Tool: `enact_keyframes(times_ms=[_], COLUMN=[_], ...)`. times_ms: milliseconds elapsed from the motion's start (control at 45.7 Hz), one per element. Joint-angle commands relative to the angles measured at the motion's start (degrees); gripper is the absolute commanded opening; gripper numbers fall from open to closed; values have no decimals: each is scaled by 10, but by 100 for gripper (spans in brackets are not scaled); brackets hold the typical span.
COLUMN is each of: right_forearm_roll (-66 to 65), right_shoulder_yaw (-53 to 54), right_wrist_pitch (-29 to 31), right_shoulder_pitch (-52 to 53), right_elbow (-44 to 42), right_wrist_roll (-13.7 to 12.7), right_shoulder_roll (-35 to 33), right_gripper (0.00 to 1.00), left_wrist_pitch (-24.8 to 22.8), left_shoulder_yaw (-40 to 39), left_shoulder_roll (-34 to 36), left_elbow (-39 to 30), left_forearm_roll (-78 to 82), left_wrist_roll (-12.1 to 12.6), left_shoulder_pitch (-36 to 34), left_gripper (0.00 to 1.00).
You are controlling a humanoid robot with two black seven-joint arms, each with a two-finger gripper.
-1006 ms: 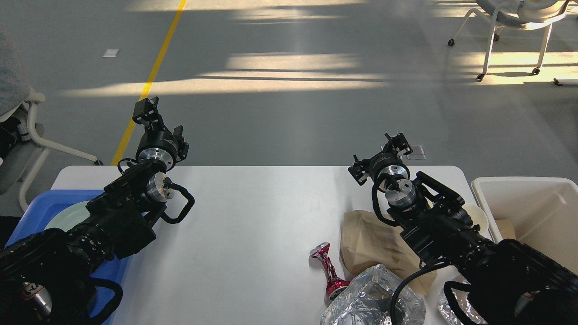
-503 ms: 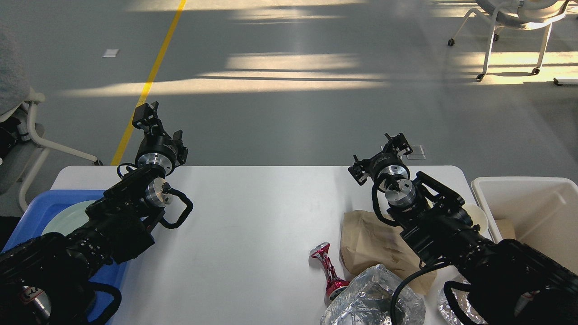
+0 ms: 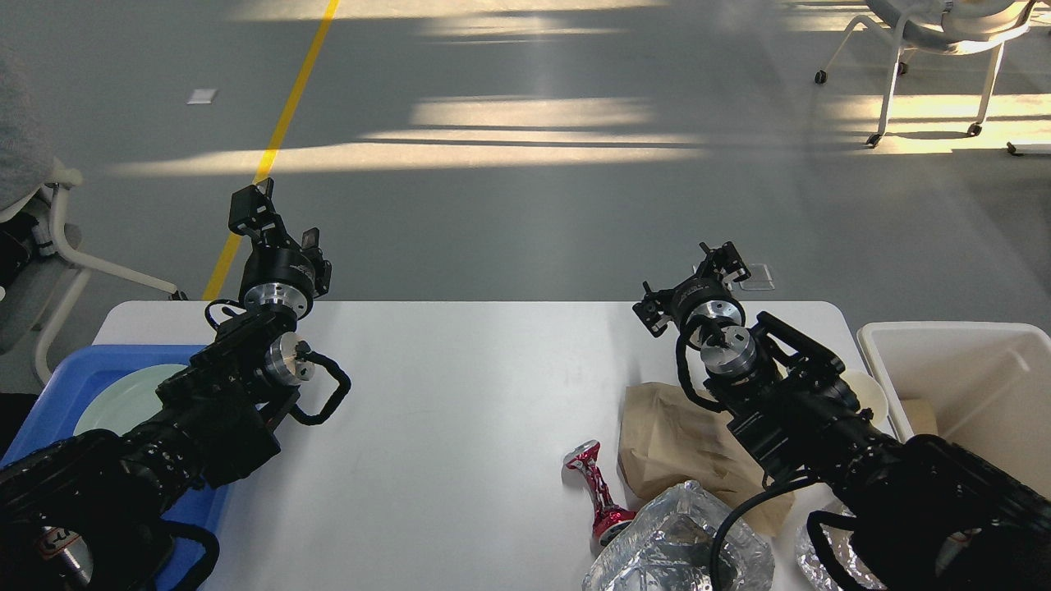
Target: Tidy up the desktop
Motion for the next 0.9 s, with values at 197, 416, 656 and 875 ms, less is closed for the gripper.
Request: enact_keyframes(times_ms=[197,416,656,875], right_forearm_roll=[0,0,0,-3], right_shoulder_yaw=[0,0,0,-1], right_wrist_pitch=[0,0,0,0], right_shoulder_pitch=[0,0,0,0], right_elbow=[0,0,0,1], right_wrist_roll=[0,0,0,0], right_shoulder_roll=[0,0,0,-1], right_gripper=[100,100,100,100], left_wrist_pitch=[0,1,0,0], left_shoulder_yaw=[0,0,0,0], left_shoulder_roll=[0,0,0,0], left_elbow=[1,0,0,0], left_forearm_roll=[0,0,0,0], left_wrist_roll=[-2,-2,-2,-2], left_shoulder_pitch=[1,1,1,1], left_gripper=[96,96,96,96])
